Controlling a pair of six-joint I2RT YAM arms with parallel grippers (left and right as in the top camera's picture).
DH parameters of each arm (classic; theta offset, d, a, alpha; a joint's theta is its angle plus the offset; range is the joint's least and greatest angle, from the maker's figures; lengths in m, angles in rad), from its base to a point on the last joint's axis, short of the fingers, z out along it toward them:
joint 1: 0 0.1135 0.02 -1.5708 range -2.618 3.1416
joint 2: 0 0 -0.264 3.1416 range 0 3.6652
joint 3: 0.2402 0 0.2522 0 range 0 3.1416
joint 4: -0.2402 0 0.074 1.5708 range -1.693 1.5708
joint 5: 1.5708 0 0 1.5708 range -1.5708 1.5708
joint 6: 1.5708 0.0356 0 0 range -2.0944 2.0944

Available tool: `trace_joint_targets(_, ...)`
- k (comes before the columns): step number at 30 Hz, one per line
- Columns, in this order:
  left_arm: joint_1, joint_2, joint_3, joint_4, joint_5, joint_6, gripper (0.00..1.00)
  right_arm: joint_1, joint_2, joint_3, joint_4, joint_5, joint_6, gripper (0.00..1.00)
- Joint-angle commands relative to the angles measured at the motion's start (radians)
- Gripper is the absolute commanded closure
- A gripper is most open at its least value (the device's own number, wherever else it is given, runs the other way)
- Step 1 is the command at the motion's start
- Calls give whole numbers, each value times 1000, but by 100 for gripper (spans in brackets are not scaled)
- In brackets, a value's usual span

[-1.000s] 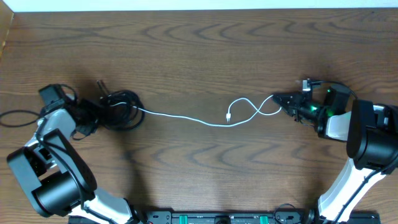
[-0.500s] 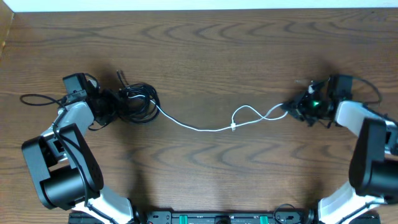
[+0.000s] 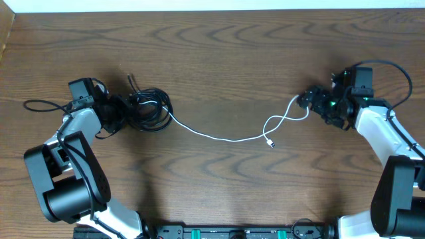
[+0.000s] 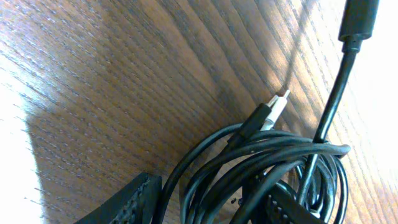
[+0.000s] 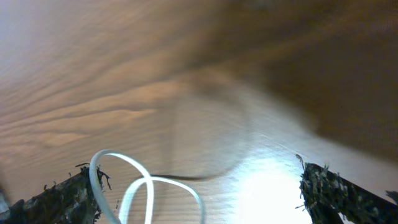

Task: Untangle cables

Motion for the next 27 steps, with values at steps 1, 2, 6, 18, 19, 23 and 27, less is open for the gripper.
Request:
trace_joint_targets(1,-23,111,-89,-37,8,10,50,11,-8,14,71,-222,-27,1)
trace_joint_targets(2,-23,111,-89,-35,8,10,50,11,-8,14,98,-302,4,1)
trace_joint_targets(6,-23,111,-89,-29,9,5,50,19,-8,14,126,-474,97,4)
trace_joint_targets(18,-23,111,-89,-30,200,-17,50,114,-8,72,-164,64,192,5)
trace_joint_targets(19,-23,111,-89,-29,214,-28,48,116,-8,104,-211,53,183,6)
trace_joint_targets(23,-23,111,-89,-29,248,-68,50,159,-8,246,-404,44,127,12)
trace_joint_targets(27,-23,111,-89,-30,298,-82,51,241,-8,283,-408,0,182,20)
